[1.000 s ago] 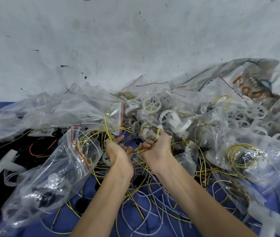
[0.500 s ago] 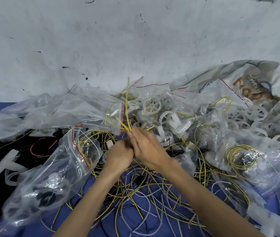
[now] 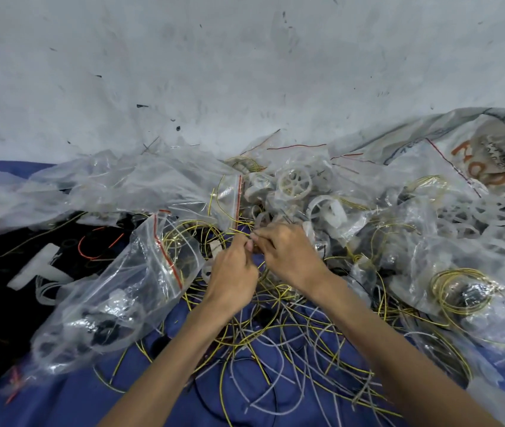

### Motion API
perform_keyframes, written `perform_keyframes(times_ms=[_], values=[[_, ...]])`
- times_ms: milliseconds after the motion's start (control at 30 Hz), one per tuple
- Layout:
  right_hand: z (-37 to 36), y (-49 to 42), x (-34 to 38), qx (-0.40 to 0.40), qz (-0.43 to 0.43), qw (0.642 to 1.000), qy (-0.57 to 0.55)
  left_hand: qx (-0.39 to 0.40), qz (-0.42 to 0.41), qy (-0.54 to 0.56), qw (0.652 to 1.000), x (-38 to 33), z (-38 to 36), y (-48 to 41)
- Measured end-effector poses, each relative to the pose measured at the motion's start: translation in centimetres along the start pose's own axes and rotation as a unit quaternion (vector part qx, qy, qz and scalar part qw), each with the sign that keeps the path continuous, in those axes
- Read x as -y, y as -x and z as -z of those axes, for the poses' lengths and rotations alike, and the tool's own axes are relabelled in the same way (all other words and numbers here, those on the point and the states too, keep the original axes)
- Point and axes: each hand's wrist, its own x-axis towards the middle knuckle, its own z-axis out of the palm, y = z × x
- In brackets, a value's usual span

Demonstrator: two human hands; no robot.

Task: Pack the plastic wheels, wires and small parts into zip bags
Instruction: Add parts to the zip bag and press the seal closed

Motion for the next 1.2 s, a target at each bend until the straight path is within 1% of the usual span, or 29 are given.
perform_keyframes(times_ms=[67,133,200,267,300,333,400,467,500,533,567,600,667,700,733,800,833,900,967,1033,1100,1133,1200], values=[[0.3,0.4,-0.3,0.061,0.049,0.995,0.063,0.014,0.007,0.015,1.000,0.7,0.1,0.1],[0.4,0.8,-0.2,0.122,0.076,0.982,0.120,0.029,0.007,0.015,0.999,1.1,0.1,0.2],[0.4,0.9,0.1,0.155,0.070,0.968,0.184,0.036,0.002,0.021,0.999,1.3,-0.1,0.3],[1.0,0.5,0.1,0.174,0.086,0.958,0.210,0.025,0.002,0.054,0.998,1.2,0.1,0.3],[1.3,0.3,-0.2,0.183,0.103,0.961,0.180,0.013,-0.001,0.072,0.997,1.2,0.3,0.3],[1.7,0.1,-0.7,0.194,0.116,0.966,0.124,0.004,-0.007,0.091,0.996,1.1,0.4,0.2],[2.5,0.1,-1.5,0.207,0.115,0.971,-0.023,0.010,-0.014,0.149,0.989,1.0,0.9,0.0],[2.8,0.4,-2.2,0.218,0.066,0.966,-0.126,0.049,0.000,0.231,0.972,0.9,1.4,-0.3],[2.8,0.7,-2.5,0.241,0.033,0.956,-0.164,0.077,0.012,0.276,0.958,1.0,1.5,-0.4],[2.5,1.2,-2.7,0.266,0.002,0.939,-0.218,0.107,0.021,0.315,0.943,1.1,1.7,-0.5],[2.2,1.7,-2.8,0.280,-0.025,0.912,-0.297,0.134,0.024,0.345,0.929,1.1,1.8,-0.5],[1.8,2.2,-2.7,0.279,-0.054,0.872,-0.398,0.149,0.023,0.368,0.918,1.1,1.9,-0.5],[0.9,2.8,-2.1,0.233,-0.118,0.765,-0.589,0.144,0.021,0.396,0.907,1.0,1.7,-0.4],[0.6,2.9,-2.0,0.204,-0.140,0.725,-0.642,0.123,0.014,0.385,0.914,1.0,1.4,-0.3],[0.3,2.9,-1.8,0.179,-0.157,0.705,-0.668,0.093,-0.004,0.351,0.932,1.0,1.2,-0.2],[0.5,2.7,-1.6,0.166,-0.182,0.698,-0.673,0.029,-0.058,0.265,0.962,1.4,0.8,0.2],[0.8,2.5,-1.4,0.163,-0.197,0.696,-0.671,0.007,-0.088,0.240,0.967,1.4,0.9,0.2],[1.2,2.5,-1.3,0.165,-0.223,0.689,-0.670,-0.006,-0.158,0.213,0.964,1.6,1.3,0.3],[1.7,2.7,-1.2,0.176,-0.236,0.687,-0.665,0.008,-0.202,0.191,0.961,1.5,1.8,0.2],[2.3,2.7,-1.4,0.196,-0.248,0.681,-0.660,0.040,-0.214,0.171,0.961,1.3,2.4,0.1],[2.9,2.8,-1.6,0.214,-0.262,0.678,-0.653,0.087,-0.202,0.197,0.955,0.8,2.8,0.1],[3.1,2.9,-1.8,0.219,-0.264,0.684,-0.644,0.090,-0.205,0.210,0.952,0.4,2.7,0.1],[3.2,2.9,-1.9,0.221,-0.254,0.693,-0.637,0.032,-0.221,0.231,0.947,-0.5,1.8,0.0]])
